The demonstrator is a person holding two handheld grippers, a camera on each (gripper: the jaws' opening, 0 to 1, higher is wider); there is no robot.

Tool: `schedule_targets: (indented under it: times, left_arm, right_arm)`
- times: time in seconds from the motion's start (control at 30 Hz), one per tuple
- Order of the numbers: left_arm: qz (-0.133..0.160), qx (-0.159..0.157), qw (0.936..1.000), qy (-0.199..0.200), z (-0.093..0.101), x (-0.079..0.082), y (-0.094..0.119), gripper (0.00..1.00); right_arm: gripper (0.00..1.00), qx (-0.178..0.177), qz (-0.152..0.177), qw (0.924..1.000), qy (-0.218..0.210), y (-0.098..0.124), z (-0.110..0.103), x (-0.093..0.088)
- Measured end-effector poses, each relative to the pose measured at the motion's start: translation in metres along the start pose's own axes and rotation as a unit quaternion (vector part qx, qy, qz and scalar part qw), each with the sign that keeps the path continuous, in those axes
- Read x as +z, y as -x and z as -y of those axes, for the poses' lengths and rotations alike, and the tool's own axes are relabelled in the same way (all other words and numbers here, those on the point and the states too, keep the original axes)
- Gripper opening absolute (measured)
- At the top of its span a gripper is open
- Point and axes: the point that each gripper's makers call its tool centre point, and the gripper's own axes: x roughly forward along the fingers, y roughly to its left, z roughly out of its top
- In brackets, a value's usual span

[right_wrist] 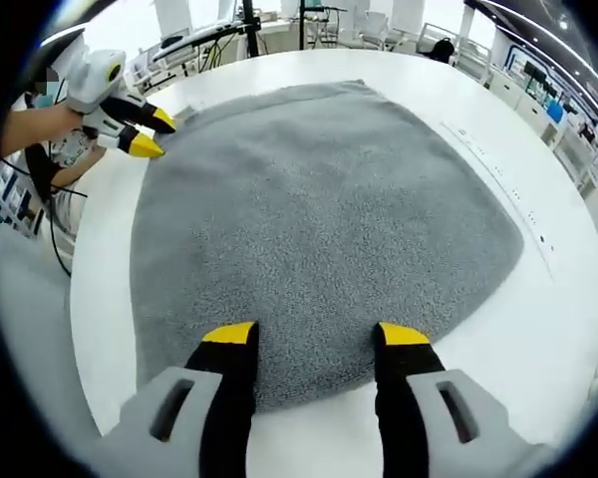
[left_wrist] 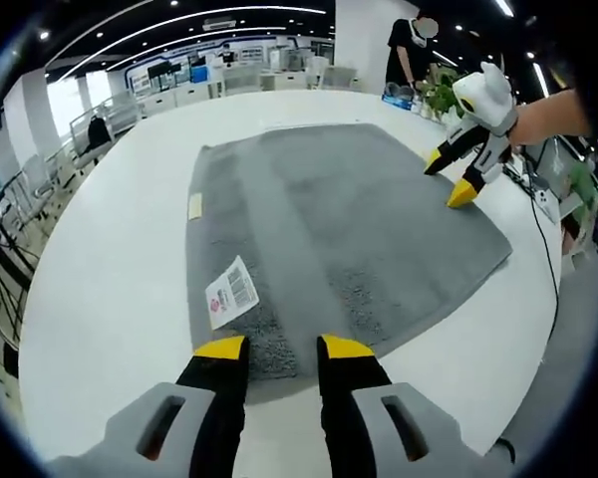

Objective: Fold the towel on the table until its edges align and the towel forms a compact rectangular stack.

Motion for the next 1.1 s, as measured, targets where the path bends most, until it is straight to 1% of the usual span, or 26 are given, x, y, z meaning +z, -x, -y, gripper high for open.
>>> schedule_targets:
  times: [0.13, 0.3, 0.4, 0.47, 0.57, 0.67, 0.8, 0.87, 1.0, 1.1]
  left_arm:
    - [-0.001, -0.004, 1.0, -0.002, 0.01, 0.0, 0.002, 0.28]
    - [0.001, -0.009, 1.0, 0.001, 0.019, 0.001, 0.002, 0.28]
    - [0.003, -0.013, 0.9999, -0.001, 0.031, 0.0, 0.003, 0.29]
    - [0.002, -0.017, 0.9999, -0.003, 0.037, 0.001, 0.003, 0.29]
    - [-0.001, -0.028, 0.9996, -0.012, 0.051, 0.001, 0.003, 0.3]
    - [-0.004, -0.035, 0.9992, -0.019, 0.06, 0.001, 0.003, 0.32]
    - [-0.007, -0.044, 0.9987, -0.027, 0.074, 0.001, 0.003, 0.33]
    - [-0.008, -0.047, 0.9983, -0.034, 0.082, 0.002, 0.002, 0.33]
    - [-0.016, -0.055, 0.9976, -0.04, 0.097, 0.006, 0.0, 0.34]
    - [-0.02, -0.062, 0.9965, -0.052, 0.109, 0.008, -0.004, 0.35]
  right_arm:
    - [0.47, 0.002, -0.005, 1.0, 0.003, 0.004, 0.0, -0.009]
    - [0.47, 0.0, -0.008, 1.0, 0.0, 0.014, -0.004, -0.026]
    - [0.47, -0.002, -0.01, 0.9999, -0.001, 0.019, -0.006, -0.035]
    - [0.47, -0.002, -0.013, 0.9999, -0.002, 0.022, -0.004, -0.042]
    - [0.47, -0.003, -0.017, 0.9999, -0.003, 0.027, -0.004, -0.052]
    - [0.48, -0.003, -0.017, 0.9998, -0.005, 0.032, -0.006, -0.06]
    - [0.48, -0.003, -0.019, 0.9998, -0.005, 0.036, 0.0, -0.074]
    - [0.48, -0.003, -0.021, 0.9998, -0.005, 0.04, 0.0, -0.08]
    - [0.48, -0.004, -0.023, 0.9997, -0.005, 0.045, 0.005, -0.093]
    - [0.48, -0.002, -0.026, 0.9997, -0.003, 0.049, 0.01, -0.101]
